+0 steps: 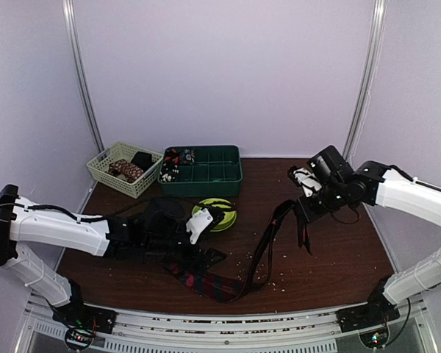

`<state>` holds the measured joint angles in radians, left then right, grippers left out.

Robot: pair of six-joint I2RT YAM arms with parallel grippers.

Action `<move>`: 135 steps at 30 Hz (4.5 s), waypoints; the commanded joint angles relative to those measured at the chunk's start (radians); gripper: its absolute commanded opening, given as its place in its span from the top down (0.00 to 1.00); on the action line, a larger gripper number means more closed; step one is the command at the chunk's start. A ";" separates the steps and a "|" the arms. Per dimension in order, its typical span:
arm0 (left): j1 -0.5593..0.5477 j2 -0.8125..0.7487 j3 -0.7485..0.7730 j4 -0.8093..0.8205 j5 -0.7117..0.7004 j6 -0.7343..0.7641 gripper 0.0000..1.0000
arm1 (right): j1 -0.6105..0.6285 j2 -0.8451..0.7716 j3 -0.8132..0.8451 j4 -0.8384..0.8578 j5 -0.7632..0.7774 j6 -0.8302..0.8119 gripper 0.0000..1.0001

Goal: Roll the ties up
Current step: Pick up the tie from the center of the board, then flatten out the tie at the center of the board.

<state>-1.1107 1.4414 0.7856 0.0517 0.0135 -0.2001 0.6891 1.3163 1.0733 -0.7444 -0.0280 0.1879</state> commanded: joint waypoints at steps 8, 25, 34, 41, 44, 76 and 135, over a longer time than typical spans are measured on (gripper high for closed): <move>-0.164 0.137 0.061 0.562 -0.266 0.051 0.17 | 0.070 -0.251 0.124 0.122 -0.088 0.181 1.00; -0.341 0.584 0.340 0.905 -0.904 0.304 0.02 | 0.217 -0.213 0.278 0.089 0.092 0.305 1.00; -0.272 0.647 0.383 0.913 -1.044 0.295 0.20 | 0.249 -0.259 0.326 0.076 0.096 0.323 1.00; -0.205 0.566 0.255 0.902 -1.042 0.269 0.41 | 0.249 -0.346 0.346 0.056 0.182 0.335 1.00; -0.180 0.525 0.188 0.895 -1.041 0.261 0.54 | 0.248 -0.389 0.360 0.045 0.224 0.333 1.00; 0.257 -0.111 0.123 -0.511 0.022 0.154 0.98 | -0.073 -0.328 -0.039 -0.064 0.291 0.221 1.00; 0.261 -0.297 0.274 -1.036 -0.065 0.190 1.00 | -0.158 -0.546 -0.449 -0.075 -0.395 0.515 1.00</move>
<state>-0.9031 1.1183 0.9962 -0.8024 -0.0235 -0.0399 0.5529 0.8631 0.6857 -0.8001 -0.1844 0.5533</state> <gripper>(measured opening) 0.024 0.012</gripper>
